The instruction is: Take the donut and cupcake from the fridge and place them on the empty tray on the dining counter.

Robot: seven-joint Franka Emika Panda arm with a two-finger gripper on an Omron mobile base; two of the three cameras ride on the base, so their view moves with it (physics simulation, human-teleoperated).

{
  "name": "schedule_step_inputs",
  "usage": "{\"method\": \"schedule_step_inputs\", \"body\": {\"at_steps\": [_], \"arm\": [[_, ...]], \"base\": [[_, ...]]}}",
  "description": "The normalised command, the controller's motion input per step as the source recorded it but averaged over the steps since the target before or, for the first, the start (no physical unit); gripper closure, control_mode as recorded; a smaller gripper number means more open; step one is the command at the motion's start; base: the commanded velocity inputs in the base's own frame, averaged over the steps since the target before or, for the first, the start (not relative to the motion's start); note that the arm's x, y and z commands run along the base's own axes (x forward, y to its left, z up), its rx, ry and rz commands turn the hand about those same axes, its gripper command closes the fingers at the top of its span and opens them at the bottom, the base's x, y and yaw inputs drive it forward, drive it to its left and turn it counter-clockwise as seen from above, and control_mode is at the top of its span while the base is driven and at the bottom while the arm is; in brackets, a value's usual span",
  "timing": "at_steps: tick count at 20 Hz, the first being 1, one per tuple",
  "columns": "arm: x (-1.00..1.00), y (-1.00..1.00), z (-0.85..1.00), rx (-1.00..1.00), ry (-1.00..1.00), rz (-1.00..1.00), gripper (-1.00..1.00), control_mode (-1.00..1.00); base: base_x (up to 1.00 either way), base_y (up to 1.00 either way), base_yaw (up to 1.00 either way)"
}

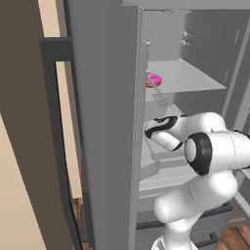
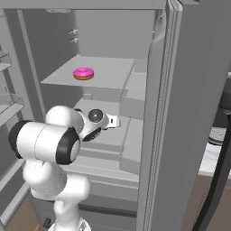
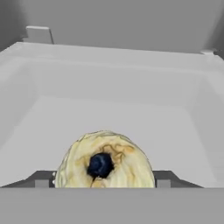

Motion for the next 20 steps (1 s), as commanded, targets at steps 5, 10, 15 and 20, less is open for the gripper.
{"method": "schedule_step_inputs", "body": {"at_steps": [5,10,15,20], "arm": [[-0.84,-0.3,0.94,0.0,-0.14,0.07,1.0,-1.0],[-0.67,-0.23,1.0,0.0,0.13,0.02,1.0,-1.0],[-0.58,-0.11,1.0,-0.03,0.42,0.04,1.0,-1.0],[-0.67,0.0,0.96,-0.08,0.55,0.11,1.0,-1.0]], "base": [[0.0,0.0,0.0],[0.0,0.0,0.0],[0.0,0.0,0.0],[0.0,0.0,0.0]]}}
